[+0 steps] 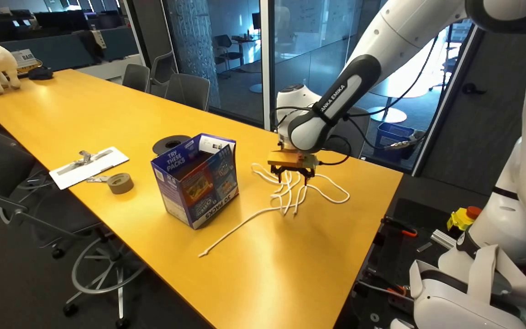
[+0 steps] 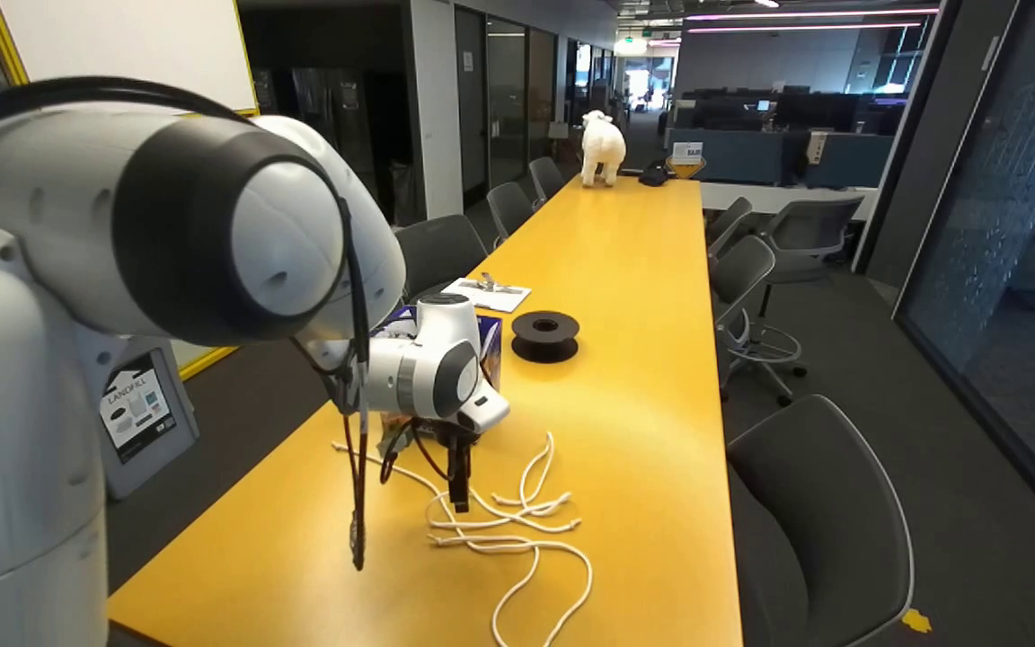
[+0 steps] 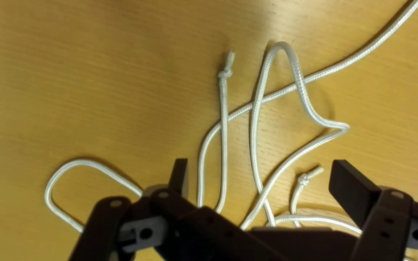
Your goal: Put the white ropes in the blue box
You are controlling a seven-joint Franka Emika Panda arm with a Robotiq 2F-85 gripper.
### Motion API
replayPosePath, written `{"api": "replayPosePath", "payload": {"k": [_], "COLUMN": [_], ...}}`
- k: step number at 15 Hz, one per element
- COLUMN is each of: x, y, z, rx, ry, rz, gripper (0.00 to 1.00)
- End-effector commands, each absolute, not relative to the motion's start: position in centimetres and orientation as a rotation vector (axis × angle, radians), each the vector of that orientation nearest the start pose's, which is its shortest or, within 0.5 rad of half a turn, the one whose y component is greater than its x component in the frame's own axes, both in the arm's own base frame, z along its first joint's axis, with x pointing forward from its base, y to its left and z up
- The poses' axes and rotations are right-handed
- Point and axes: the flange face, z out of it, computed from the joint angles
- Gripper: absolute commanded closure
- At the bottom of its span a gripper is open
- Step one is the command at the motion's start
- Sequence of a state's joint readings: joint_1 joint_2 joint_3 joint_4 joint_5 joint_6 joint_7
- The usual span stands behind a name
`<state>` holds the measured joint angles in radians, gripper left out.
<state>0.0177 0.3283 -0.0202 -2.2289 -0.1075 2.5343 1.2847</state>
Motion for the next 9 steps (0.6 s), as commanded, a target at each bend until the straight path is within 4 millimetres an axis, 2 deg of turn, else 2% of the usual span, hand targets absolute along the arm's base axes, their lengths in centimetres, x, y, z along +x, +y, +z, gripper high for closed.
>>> {"api": "replayPosePath", "payload": {"k": [1,6,9], "x": [56.7,58.4,59.0], "y": [-0.2,-1.8,-3.2], "z": [19.6,17.0,15.7], "rx": [-2.533,-2.462,-2.48], "ry": [1.913,1.958,1.954], "rz": [-0.004,-0.017,-0.011], "gripper": [0.0,0.0,0.0]}}
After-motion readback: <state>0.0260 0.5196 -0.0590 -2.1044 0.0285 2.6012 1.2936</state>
